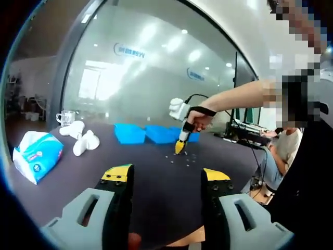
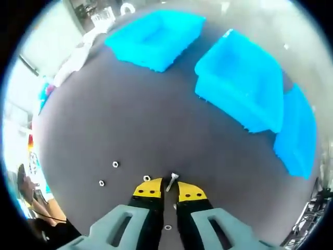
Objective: Sort the screws, nuts, and washers into the corresponding bins
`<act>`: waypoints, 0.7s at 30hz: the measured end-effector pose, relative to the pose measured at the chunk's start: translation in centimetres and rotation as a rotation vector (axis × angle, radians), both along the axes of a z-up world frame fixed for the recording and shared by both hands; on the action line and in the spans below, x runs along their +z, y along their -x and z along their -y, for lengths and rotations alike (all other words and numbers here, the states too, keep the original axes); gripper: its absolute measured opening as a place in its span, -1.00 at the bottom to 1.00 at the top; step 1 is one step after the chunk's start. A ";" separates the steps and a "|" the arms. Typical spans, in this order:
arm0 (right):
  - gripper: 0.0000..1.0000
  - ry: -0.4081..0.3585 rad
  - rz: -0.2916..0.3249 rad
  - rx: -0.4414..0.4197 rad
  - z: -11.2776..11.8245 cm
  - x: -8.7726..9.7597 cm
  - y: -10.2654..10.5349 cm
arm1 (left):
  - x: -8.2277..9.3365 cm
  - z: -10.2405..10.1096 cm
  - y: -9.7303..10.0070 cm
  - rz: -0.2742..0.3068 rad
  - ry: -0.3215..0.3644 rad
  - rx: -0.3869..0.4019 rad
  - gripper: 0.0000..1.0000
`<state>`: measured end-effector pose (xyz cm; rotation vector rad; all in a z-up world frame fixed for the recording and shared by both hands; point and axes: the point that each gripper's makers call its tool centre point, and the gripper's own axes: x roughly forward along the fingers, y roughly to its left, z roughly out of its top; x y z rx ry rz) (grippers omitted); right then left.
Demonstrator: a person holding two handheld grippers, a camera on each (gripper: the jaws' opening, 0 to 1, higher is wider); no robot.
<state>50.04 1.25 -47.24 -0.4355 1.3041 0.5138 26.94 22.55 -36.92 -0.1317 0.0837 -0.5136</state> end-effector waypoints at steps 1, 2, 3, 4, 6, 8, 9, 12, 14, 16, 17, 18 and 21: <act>-0.90 -0.002 -0.001 0.000 0.0 0.0 0.2 | 0.0 -0.1 0.0 -0.001 -0.002 0.002 0.02; -0.92 -0.006 -0.005 -0.002 -0.1 0.0 0.2 | 0.0 -0.1 0.0 0.000 -0.003 0.004 0.02; -0.95 -0.013 -0.009 -0.004 -0.1 0.0 0.2 | 0.0 -0.1 0.0 0.000 -0.002 0.004 0.02; -0.97 -0.017 -0.012 -0.005 -0.2 -0.1 0.4 | 0.0 -0.1 0.1 0.000 -0.002 0.003 0.02; -1.00 -0.022 -0.014 0.003 -0.3 -0.1 0.6 | 0.1 -0.1 0.1 0.001 -0.004 0.004 0.02; -1.00 -0.028 -0.011 0.017 -0.3 -0.1 0.8 | 0.1 -0.1 0.2 0.001 -0.003 0.005 0.02; -1.00 -0.028 -0.010 0.018 -0.3 -0.1 0.9 | 0.1 -0.1 0.2 0.000 -0.004 0.006 0.02; -1.00 -0.045 -0.001 0.025 -0.3 0.0 0.9 | 0.2 -0.2 0.3 0.001 -0.005 0.009 0.02; -1.00 -0.067 -0.009 0.028 -0.4 0.1 1.1 | 0.3 -0.1 0.3 0.002 -0.012 0.010 0.02; -1.00 -0.084 -0.016 0.034 -0.4 0.1 1.6 | 0.4 -0.1 0.3 0.004 -0.012 0.009 0.02; -1.00 -0.091 -0.017 0.037 -0.4 0.1 1.8 | 0.5 0.0 0.3 0.004 -0.012 0.007 0.02; -1.00 -0.095 -0.017 0.039 -0.4 0.1 1.9 | 0.5 0.0 0.3 0.006 -0.017 0.006 0.02; -1.00 -0.115 -0.014 0.057 -0.4 0.3 2.9 | 0.6 0.2 0.2 0.007 -0.016 0.005 0.02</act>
